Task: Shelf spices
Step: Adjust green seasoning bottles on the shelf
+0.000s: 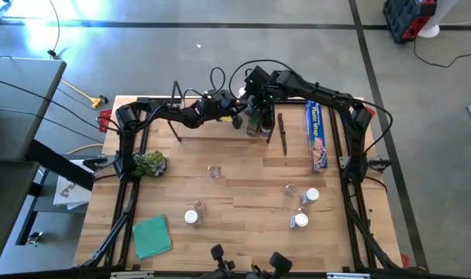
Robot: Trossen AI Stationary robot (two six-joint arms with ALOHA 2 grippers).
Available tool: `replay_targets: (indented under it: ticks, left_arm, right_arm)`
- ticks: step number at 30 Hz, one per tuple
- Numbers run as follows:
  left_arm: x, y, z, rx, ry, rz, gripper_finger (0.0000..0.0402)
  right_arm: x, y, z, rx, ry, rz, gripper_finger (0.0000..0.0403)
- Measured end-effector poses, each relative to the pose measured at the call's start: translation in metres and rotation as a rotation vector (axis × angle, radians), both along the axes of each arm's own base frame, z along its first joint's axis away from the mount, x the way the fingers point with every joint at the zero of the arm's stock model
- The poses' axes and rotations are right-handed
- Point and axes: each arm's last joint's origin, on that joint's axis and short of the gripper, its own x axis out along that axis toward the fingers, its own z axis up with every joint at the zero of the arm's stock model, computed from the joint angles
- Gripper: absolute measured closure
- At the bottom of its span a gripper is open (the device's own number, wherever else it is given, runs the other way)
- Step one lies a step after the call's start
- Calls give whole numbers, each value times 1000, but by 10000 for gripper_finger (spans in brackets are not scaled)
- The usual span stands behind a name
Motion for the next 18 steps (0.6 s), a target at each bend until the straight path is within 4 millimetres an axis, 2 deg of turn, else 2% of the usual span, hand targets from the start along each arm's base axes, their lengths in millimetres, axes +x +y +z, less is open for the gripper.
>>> replay_targets:
  ticks: [18]
  left_arm:
    - [0, 0, 2, 53, 5, -15, 401]
  right_arm:
    - [0, 1, 0, 18, -11, 4, 403]
